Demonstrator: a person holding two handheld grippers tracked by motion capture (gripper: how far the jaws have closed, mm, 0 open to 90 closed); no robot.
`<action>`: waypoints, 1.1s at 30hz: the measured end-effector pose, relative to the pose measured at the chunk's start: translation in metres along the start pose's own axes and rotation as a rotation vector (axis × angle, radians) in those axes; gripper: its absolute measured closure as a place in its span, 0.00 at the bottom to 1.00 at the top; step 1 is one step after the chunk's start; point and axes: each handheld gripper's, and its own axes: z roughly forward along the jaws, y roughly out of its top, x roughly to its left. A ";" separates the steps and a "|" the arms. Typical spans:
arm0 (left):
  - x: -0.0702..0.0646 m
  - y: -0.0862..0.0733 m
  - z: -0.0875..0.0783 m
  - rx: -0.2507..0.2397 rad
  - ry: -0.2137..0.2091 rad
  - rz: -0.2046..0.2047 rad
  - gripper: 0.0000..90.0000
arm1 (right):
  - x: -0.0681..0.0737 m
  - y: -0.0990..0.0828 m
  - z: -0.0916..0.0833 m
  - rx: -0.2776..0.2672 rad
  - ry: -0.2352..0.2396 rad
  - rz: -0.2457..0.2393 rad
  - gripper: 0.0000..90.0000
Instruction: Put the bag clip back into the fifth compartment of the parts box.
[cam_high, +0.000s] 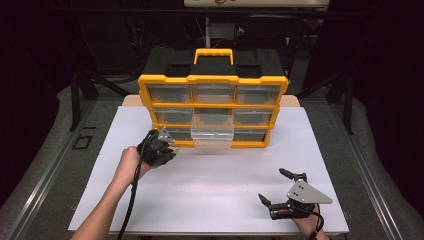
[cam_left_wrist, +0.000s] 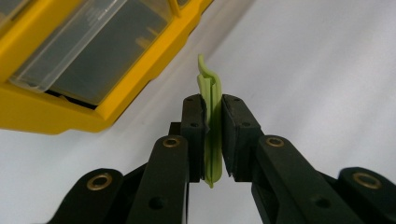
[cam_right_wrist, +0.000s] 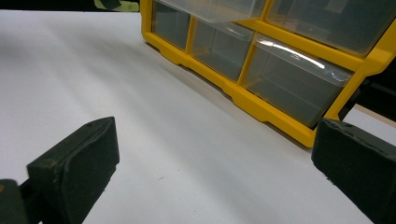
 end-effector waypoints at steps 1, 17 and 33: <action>0.000 0.001 -0.001 0.000 0.002 -0.001 0.89 | 0.000 0.000 0.000 0.000 0.001 0.000 0.00; 0.008 0.013 -0.013 -0.007 0.023 0.008 0.89 | 0.000 0.000 0.000 0.002 0.003 0.003 0.00; 0.012 0.024 -0.024 -0.017 0.041 0.021 0.89 | 0.000 0.000 0.000 0.002 0.003 0.004 0.00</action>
